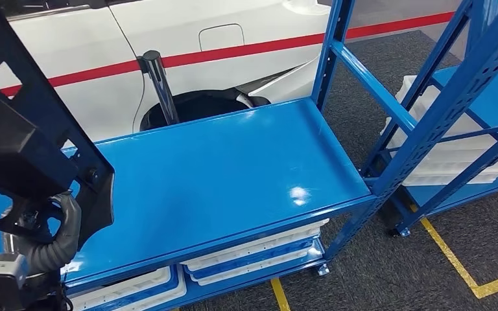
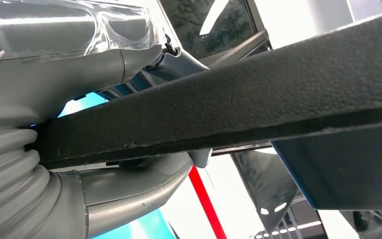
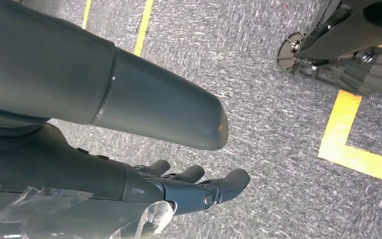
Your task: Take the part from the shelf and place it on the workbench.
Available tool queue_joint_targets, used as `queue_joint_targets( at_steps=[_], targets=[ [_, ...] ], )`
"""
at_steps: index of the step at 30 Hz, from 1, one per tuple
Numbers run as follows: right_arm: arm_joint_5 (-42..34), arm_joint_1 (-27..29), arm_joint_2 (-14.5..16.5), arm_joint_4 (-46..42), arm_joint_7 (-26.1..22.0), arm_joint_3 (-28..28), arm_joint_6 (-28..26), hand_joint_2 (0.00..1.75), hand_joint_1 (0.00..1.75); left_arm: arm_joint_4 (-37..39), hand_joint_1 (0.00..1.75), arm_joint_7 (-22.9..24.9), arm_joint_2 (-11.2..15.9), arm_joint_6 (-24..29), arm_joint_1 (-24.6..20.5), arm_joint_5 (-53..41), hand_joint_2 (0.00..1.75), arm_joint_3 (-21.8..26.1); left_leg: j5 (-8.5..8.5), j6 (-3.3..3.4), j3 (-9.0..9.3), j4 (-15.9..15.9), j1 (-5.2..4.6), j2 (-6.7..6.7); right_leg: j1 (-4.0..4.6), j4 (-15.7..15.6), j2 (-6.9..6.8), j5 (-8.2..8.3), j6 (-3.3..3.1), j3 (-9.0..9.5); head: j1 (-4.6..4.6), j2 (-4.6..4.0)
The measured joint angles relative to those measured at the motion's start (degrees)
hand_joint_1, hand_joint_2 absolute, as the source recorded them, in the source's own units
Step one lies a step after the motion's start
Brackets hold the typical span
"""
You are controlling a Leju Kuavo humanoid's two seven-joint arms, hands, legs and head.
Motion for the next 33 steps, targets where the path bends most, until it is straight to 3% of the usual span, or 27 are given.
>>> queue_joint_targets(
  at_steps=[2,5,7,9,10,11,12,14,16,19,21,24,26,27,30,31,33],
  targets=[
    [0.0,0.0,-0.1,0.0,0.1,0.0,-0.1,0.0,0.0,-0.1,1.75,-0.5,-0.5,0.0,0.4,0.5,1.75,-0.4,0.4,0.72,1.04,-2.4,-0.24,-0.12,0.21,0.0,0.05,0.02,0.6,-0.11,0.1,0.0],
    [0.0,0.0,-0.3,0.0,0.1,0.0,-0.3,0.0,0.0,-0.2,1.75,-0.9,-1.1,-0.3,0.9,0.7,1.75,-0.9,0.72,2.04,1.03,-2.7,-0.36,-0.12,-0.09,0.7,-0.02,-0.65,1.39,-0.4,0.24,0.0],
    [0.1,0.0,-0.4,0.0,-0.1,0.0,-0.6,0.0,0.0,-0.3,1.75,-0.7,-1.4,-0.6,1.1,-0.2,1.75,-1.3,0.88,2.73,1.11,-2.8,-0.26,-0.04,-0.18,5.7,-0.15,-3.64,1.78,-2.55,0.38,0.0],
    [0.3,0.0,-0.5,0.0,-0.3,0.0,-0.9,0.0,0.0,-0.3,1.75,0.6,-1.7,-0.6,1.5,-2.1,1.75,-2.1,0.85,3.06,1.1,-2.8,-0.39,0.0,-0.15,13.7,-0.2,-7.24,1.92,-6.32,0.47,0.0],
    [0.4,0.0,-0.6,0.0,-0.3,0.0,-1.1,0.0,0.0,-0.5,1.75,1.6,-1.8,-0.5,1.8,-3.5,1.75,-2.5,0.83,3.12,1.1,-2.8,-0.48,0.0,-0.15,16.4,-0.21,-8.0,1.92,-7.63,0.48,0.0],
    [0.6,0.0,-0.6,0.0,-0.4,0.0,-1.3,0.0,0.0,-0.7,1.75,2.8,-1.9,-0.2,2.3,-4.8,1.75,-3.0,0.82,3.15,1.14,-2.8,-0.54,-0.03,-0.15,17.0,-0.21,-7.66,1.86,-7.96,0.49,0.0],
    [0.9,0.0,-0.7,0.0,-0.4,0.0,-1.5,0.0,0.0,-1.0,1.75,4.0,-1.9,0.0,2.7,-6.1,1.75,-3.4,0.81,3.16,1.2,-2.7,-0.59,-0.08,-0.15,15.3,-0.21,-6.31,1.73,-7.16,0.5,0.0],
    [1.4,0.0,-0.7,0.0,-0.2,0.0,-2.1,0.0,0.0,-1.9,1.75,5.9,-1.9,0.6,3.5,-7.5,1.75,-3.9,0.77,3.11,1.35,-2.7,-0.65,-0.18,-0.1,7.4,-0.2,-2.45,1.19,-3.34,0.54,0.0],
    [1.8,0.0,-0.6,0.0,0.0,0.0,-2.8,0.0,0.0,-3.2,1.75,7.7,-1.4,1.1,4.0,-7.4,1.75,-4.0,0.73,2.83,1.23,-2.6,-0.9,-0.23,0.15,1.5,-0.19,-0.28,0.67,-0.62,0.56,0.0],
    [2.1,-0.1,0.2,0.0,0.0,0.0,-3.9,0.0,0.0,-5.7,1.75,10.8,0.3,1.3,4.4,-6.1,1.75,-3.9,0.72,2.03,0.95,-2.5,-0.95,-0.21,0.28,0.3,-0.17,0.14,0.18,-0.44,0.56,0.0],
    [2.4,-0.1,0.8,-0.1,-0.3,0.1,-4.1,0.0,0.0,-7.6,1.75,12.4,1.9,1.3,4.8,-5.6,1.75,-3.6,-1.18,1.34,0.23,-0.4,-0.74,-0.18,0.06,0.0,-0.27,0.56,-0.42,-0.53,0.49,0.0],
    [2.8,0.0,1.5,-0.1,-0.3,0.1,-3.6,0.0,0.0,-9.8,1.75,13.6,3.6,1.5,5.4,-6.1,1.75,-3.2,-7.5,0.46,-3.68,10.2,-0.51,-0.15,0.0,0.0,-0.48,1.06,-1.01,-1.02,0.33,0.0],
    [2.9,0.0,1.7,-0.1,0.0,0.2,-2.9,0.0,0.0,-10.6,1.75,13.6,4.2,1.8,6.1,-7.0,1.75,-3.2,-9.04,0.19,-4.85,14.5,-0.44,-0.14,0.0,0.0,-0.54,1.42,-1.06,-1.47,0.27,0.0],
    [3.0,0.0,1.9,-0.1,0.2,0.2,-2.6,0.0,0.0,-10.8,1.75,13.6,4.4,2.0,6.5,-7.4,1.75,-3.2,-8.17,0.16,-3.71,13.1,-0.37,-0.14,-0.02,0.0,-0.53,1.61,-0.97,-1.66,0.25,0.0],
    [2.8,0.0,2.1,-0.1,0.0,0.2,-2.3,0.0,0.0,-11.5,1.75,13.1,4.8,2.3,6.8,-8.3,1.75,-3.3,-3.63,0.31,3.51,0.5,-0.23,-0.2,0.08,0.1,-0.49,2.16,-0.32,-2.08,0.21,0.0],
    [2.7,-0.1,2.1,-0.1,-0.1,0.2,-2.3,0.0,0.0,-11.6,1.75,12.8,4.8,2.4,6.8,-8.4,1.75,-3.3,-2.83,0.53,4.88,-2.2,-0.3,-0.25,0.2,0.2,-0.47,2.37,-0.02,-2.19,0.25,0.0],
    [2.6,0.0,2.1,-0.1,-0.4,0.2,-2.2,0.0,0.0,-11.7,1.75,12.4,4.9,2.5,6.8,-8.6,1.75,-3.5,-2.27,1.21,5.17,-3.4,-0.6,-0.35,0.38,0.2,-0.42,2.88,0.64,-2.36,0.34,0.0]
  ],
)
